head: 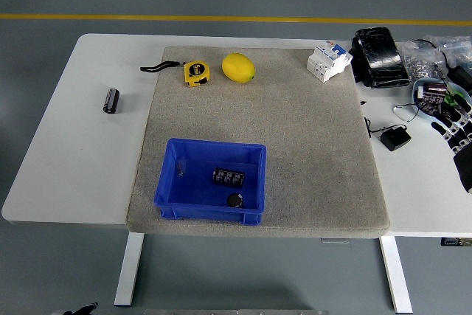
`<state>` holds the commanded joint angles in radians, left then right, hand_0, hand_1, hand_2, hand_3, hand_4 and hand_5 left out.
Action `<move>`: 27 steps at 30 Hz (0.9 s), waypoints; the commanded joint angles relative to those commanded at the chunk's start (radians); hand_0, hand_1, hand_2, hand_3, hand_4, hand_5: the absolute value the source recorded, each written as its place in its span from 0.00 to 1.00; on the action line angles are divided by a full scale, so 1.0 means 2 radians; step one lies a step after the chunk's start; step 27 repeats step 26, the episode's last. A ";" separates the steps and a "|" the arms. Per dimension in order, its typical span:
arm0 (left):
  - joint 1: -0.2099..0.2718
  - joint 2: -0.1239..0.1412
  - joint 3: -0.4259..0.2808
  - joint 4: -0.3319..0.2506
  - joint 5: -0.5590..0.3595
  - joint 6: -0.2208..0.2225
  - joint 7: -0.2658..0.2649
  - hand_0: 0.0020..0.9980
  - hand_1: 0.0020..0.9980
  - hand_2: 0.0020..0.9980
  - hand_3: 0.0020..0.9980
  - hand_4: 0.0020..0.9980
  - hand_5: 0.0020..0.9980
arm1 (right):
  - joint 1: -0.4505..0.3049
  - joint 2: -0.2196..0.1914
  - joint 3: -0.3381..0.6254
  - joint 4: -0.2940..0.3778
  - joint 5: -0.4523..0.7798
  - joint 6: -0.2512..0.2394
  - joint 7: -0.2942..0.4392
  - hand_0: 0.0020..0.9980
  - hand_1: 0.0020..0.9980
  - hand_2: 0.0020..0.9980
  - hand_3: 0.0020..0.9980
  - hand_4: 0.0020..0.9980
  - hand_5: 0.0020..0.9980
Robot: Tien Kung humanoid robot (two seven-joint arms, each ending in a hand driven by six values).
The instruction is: Pick up the battery,place it into the box
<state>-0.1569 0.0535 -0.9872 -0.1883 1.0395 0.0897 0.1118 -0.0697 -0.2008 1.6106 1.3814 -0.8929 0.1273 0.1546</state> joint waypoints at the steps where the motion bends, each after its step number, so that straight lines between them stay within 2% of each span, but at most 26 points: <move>1: 0.000 0.000 0.000 0.000 0.000 0.000 0.000 0.78 0.78 0.81 0.64 0.73 0.60 | 0.001 0.000 -0.001 -0.001 0.000 -0.002 0.000 0.92 0.86 0.89 0.94 1.00 0.96; 11: -0.001 0.000 -0.004 0.000 0.007 -0.001 0.000 0.78 0.78 0.81 0.64 0.73 0.60 | 0.004 0.001 0.003 -0.004 0.005 -0.009 0.000 0.92 0.86 0.89 0.94 1.00 0.96; 27: -0.006 0.000 0.012 0.001 -0.022 0.004 -0.006 0.78 0.78 0.81 0.64 0.73 0.60 | 0.014 0.001 0.003 -0.008 0.008 -0.012 0.000 0.92 0.86 0.89 0.94 1.00 0.97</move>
